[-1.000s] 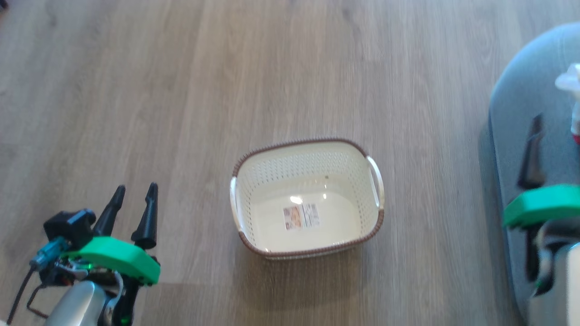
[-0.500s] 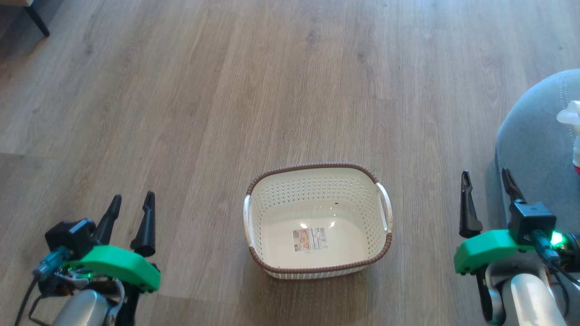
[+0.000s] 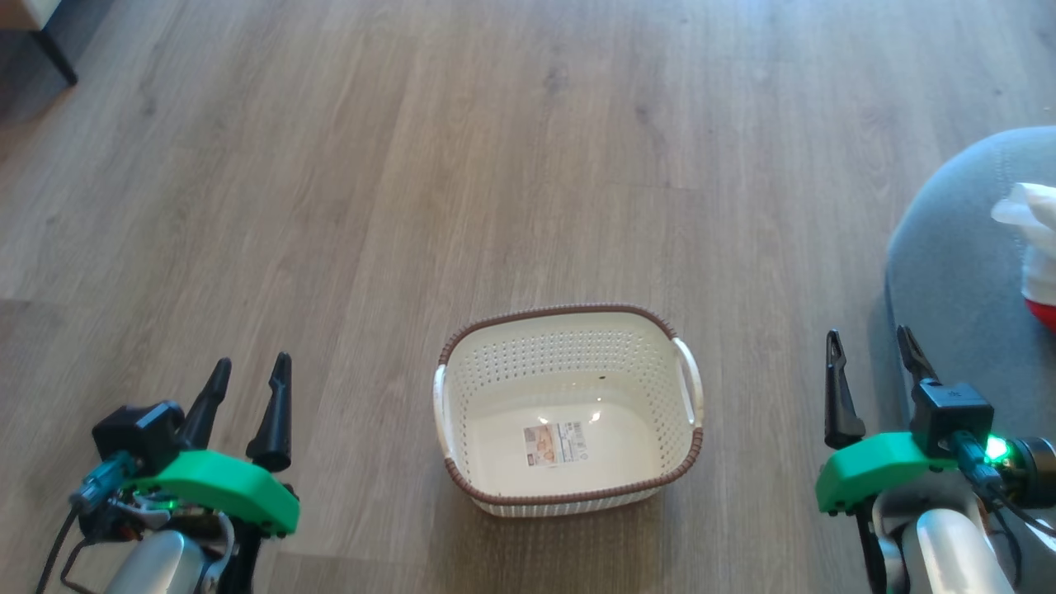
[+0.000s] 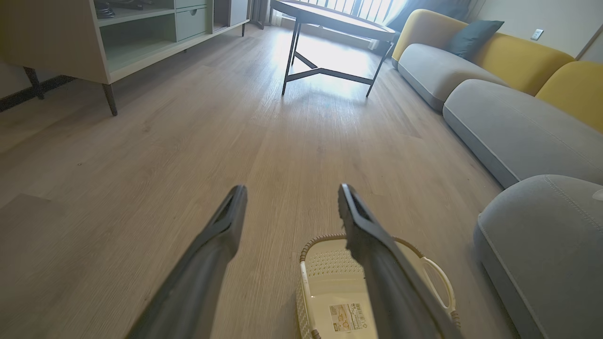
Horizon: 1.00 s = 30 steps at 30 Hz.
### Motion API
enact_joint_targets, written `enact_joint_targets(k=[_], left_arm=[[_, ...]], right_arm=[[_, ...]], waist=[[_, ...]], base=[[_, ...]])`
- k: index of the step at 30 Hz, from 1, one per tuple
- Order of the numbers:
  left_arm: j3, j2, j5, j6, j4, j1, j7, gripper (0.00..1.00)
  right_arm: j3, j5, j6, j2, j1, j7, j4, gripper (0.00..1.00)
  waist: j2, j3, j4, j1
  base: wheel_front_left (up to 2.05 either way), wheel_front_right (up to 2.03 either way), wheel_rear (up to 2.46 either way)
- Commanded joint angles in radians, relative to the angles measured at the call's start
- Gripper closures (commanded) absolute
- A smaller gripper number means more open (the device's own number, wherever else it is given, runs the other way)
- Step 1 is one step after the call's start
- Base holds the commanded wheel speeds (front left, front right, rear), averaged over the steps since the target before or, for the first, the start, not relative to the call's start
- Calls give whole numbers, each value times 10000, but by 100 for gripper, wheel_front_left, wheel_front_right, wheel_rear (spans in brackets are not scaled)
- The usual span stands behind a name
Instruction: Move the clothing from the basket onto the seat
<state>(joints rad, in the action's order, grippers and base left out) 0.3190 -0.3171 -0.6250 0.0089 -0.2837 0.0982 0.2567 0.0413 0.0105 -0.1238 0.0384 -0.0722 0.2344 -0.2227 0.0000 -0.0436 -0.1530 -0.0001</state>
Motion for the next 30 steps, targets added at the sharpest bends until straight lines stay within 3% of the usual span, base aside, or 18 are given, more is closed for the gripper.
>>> enact_joint_targets(k=[1,11,24,25,30], left_arm=[[-369,-165,86,-29,211,260,51,0],[-288,-101,117,16,239,245,51,0],[-129,-161,179,9,309,261,51,0],[247,73,96,0,38,-30,0,100],[406,325,83,1,-621,-494,-6,100]], right_arm=[[-254,121,-69,118,-135,144,203,0],[-249,150,-69,118,-136,212,76,0],[-206,209,-69,118,-162,247,-21,0],[-4,184,0,0,0,111,-295,100],[-73,189,0,-50,261,43,-1098,100]], waist=[[0,42,124,1],[0,128,516,1],[0,191,468,1],[0,193,467,1],[0,196,466,1]], base=[[0,0,0],[0,0,0],[0,0,0],[0,0,0],[0,0,0]])
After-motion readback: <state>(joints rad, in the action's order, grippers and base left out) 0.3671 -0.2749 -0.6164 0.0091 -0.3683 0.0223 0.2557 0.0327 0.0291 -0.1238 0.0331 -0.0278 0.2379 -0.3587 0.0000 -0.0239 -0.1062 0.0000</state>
